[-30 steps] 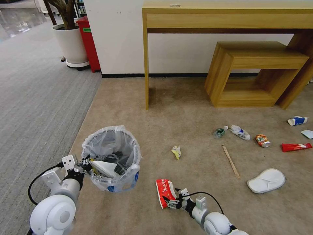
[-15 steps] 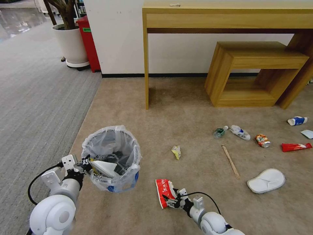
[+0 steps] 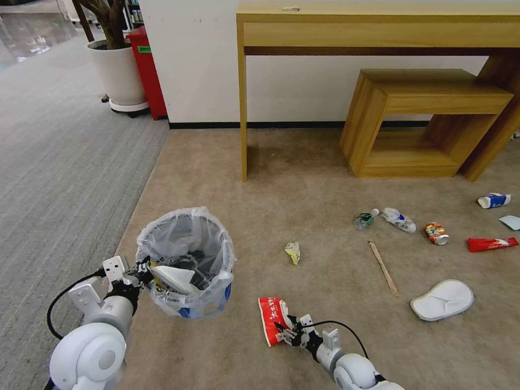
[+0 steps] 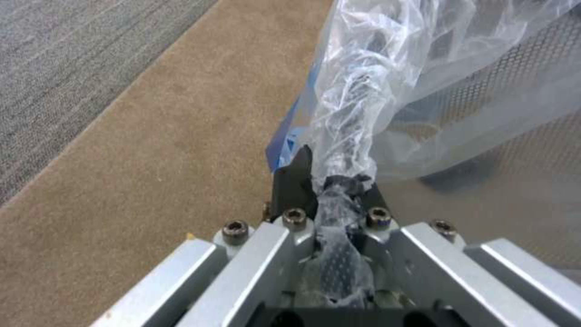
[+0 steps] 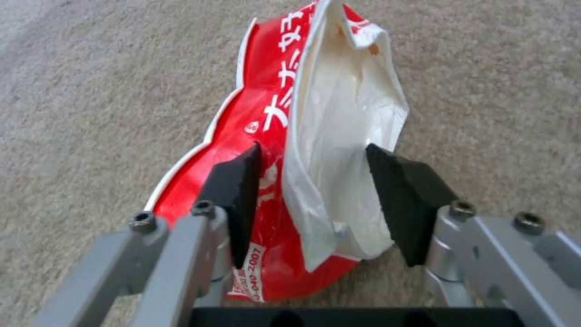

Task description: Pick up the trash bin and place the garbage on the floor into it.

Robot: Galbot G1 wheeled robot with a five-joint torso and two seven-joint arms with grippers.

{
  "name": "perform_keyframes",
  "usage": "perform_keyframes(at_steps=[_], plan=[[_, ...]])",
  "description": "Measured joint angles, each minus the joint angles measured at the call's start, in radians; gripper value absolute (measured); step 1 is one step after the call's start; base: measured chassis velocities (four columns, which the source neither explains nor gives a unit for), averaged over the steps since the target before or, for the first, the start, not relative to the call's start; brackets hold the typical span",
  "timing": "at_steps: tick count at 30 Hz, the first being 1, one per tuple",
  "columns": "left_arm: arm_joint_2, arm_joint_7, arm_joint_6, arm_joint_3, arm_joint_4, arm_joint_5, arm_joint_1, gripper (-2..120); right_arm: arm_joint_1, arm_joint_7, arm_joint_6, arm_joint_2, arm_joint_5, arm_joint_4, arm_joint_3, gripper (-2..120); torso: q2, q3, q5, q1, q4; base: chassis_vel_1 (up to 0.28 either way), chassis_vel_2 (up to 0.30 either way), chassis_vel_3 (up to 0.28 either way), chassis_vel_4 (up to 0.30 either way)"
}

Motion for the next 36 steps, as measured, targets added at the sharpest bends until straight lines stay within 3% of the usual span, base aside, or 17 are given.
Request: perform_keyframes(at_steps=[13,27,36], plan=[[-0.004,0.002,-0.004,0.003,0.003,0.003,0.000,1,-0.001,0.001,0.016,0.004,-0.003,-0.001,0.004,0,0.000,0.000,0.0002,0.000,0.0001,0.000,0.000,0.000,0.000],[-0.005,0.003,-0.003,0.005,0.016,0.006,-0.001,1,-0.011,-0.004,0.046,-0.032,0.004,0.015,0.014,0,0.000,0.000,0.0003,0.000,0.0002,0.000,0.000,0.000,0.000],[-0.010,0.008,-0.003,0.013,0.045,0.013,-0.013,1,-0.045,0.017,0.076,-0.103,0.066,0.129,0.090,0,0.000,0.000,-0.0001,0.000,-0.0001,0.000,0.000,0.000,0.000]])
